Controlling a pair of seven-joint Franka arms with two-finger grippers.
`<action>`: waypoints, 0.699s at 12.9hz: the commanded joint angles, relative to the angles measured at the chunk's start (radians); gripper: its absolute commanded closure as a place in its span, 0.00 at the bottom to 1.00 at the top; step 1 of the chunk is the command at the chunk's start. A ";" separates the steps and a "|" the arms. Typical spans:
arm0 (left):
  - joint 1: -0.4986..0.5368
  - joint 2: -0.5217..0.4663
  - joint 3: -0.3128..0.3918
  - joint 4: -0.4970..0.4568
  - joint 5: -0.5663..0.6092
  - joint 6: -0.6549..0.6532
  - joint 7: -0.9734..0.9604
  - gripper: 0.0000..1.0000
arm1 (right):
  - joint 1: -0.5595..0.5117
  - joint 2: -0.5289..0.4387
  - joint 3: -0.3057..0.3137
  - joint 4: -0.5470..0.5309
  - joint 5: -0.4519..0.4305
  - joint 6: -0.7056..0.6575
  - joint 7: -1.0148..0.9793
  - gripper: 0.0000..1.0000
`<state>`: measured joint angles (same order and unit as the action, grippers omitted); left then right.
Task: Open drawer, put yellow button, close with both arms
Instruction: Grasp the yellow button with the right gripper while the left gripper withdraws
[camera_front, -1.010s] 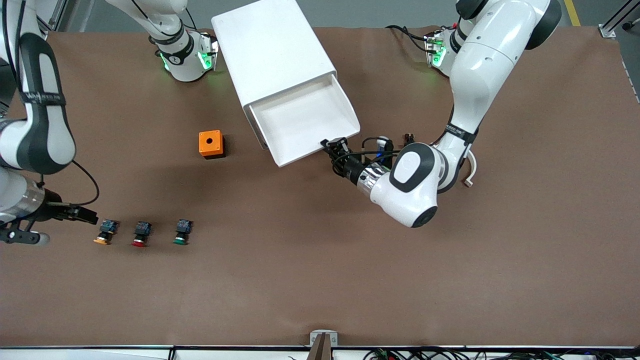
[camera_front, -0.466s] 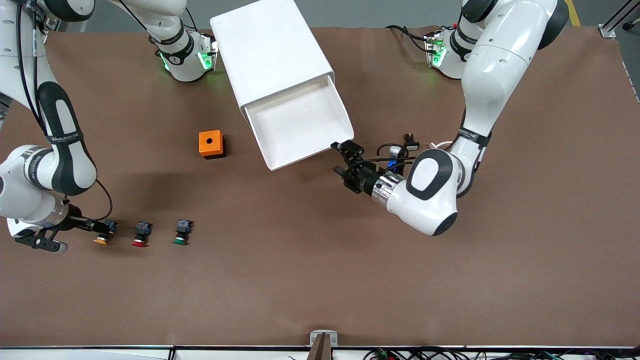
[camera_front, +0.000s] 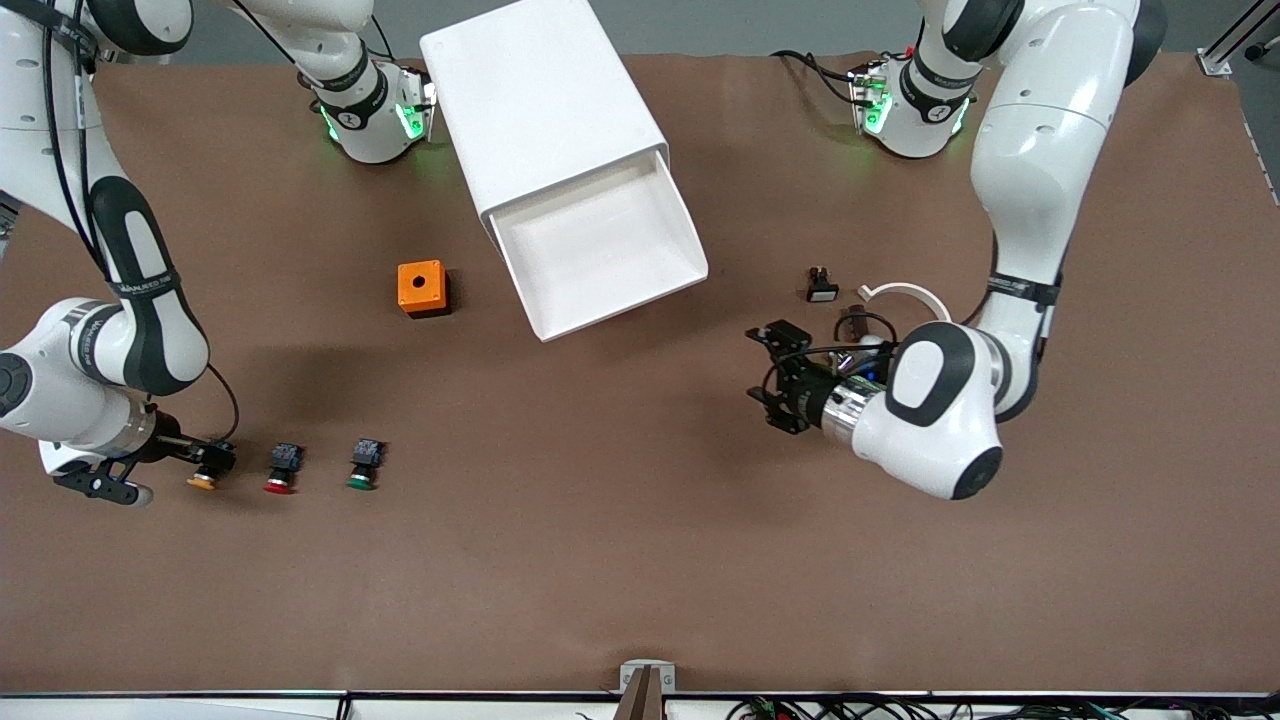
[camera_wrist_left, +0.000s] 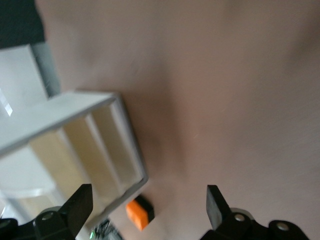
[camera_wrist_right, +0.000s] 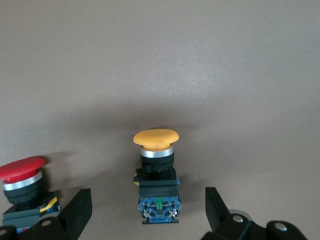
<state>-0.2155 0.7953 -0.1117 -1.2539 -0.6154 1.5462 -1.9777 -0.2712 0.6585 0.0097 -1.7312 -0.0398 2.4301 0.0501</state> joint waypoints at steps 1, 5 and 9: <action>0.021 -0.028 0.001 -0.006 0.146 -0.017 0.162 0.00 | -0.011 0.015 0.009 -0.010 -0.008 0.026 0.004 0.00; 0.051 -0.102 0.027 -0.007 0.332 -0.038 0.340 0.00 | -0.011 0.023 0.010 -0.010 -0.009 0.026 0.001 0.00; 0.050 -0.208 0.030 -0.009 0.515 -0.043 0.596 0.00 | -0.019 0.023 0.010 -0.010 -0.009 0.026 -0.033 1.00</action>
<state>-0.1626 0.6469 -0.0884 -1.2415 -0.1518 1.5142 -1.4863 -0.2728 0.6823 0.0080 -1.7379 -0.0403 2.4476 0.0306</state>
